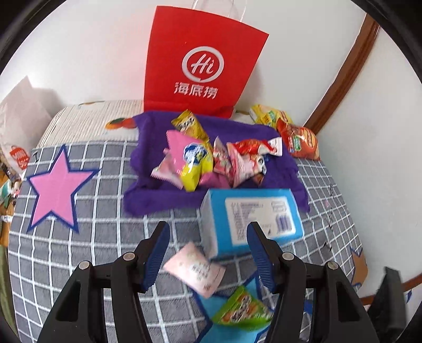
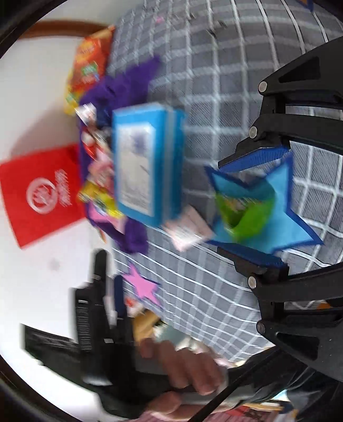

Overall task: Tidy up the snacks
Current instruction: 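Move both tools back to the snacks beside the blue star cushion, then grasp the green snack bag with the right tool while the left tool grasps the pink packet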

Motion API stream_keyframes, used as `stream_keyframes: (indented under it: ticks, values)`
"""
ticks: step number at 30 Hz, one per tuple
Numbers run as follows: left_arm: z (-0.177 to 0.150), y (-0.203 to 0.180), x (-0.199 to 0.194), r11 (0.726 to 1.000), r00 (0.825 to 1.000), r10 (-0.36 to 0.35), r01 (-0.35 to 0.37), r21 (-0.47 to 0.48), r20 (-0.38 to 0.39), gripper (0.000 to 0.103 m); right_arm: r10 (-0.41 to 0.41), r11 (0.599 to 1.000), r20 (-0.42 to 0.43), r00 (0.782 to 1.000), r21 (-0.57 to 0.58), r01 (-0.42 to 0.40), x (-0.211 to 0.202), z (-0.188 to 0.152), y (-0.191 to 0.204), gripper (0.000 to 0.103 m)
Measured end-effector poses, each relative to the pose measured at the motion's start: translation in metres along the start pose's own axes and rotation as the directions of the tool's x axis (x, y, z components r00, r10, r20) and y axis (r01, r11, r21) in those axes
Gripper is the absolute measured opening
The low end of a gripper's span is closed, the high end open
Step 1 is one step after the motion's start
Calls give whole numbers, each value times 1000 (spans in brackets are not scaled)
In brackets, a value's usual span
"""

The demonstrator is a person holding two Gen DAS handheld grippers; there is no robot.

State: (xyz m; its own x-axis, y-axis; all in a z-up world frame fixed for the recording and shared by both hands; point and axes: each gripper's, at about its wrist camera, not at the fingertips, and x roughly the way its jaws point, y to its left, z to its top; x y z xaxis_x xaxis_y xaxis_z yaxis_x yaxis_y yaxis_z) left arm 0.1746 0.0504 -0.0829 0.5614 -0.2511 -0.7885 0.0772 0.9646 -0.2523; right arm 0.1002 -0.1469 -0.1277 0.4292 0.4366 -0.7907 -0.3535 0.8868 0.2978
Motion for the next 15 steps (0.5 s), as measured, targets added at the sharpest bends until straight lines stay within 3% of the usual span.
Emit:
stream_keyframes:
  ticks: [5, 15]
  values:
    - [-18, 9, -7, 1000, 1000, 18, -18, 8, -10, 58, -44, 999, -43, 998, 4, 44, 31, -17, 6, 57]
    - [-35, 33, -1, 999, 999, 17, -18, -26, -33, 58, -28, 999, -57, 998, 44, 31, 60, -20, 10, 56]
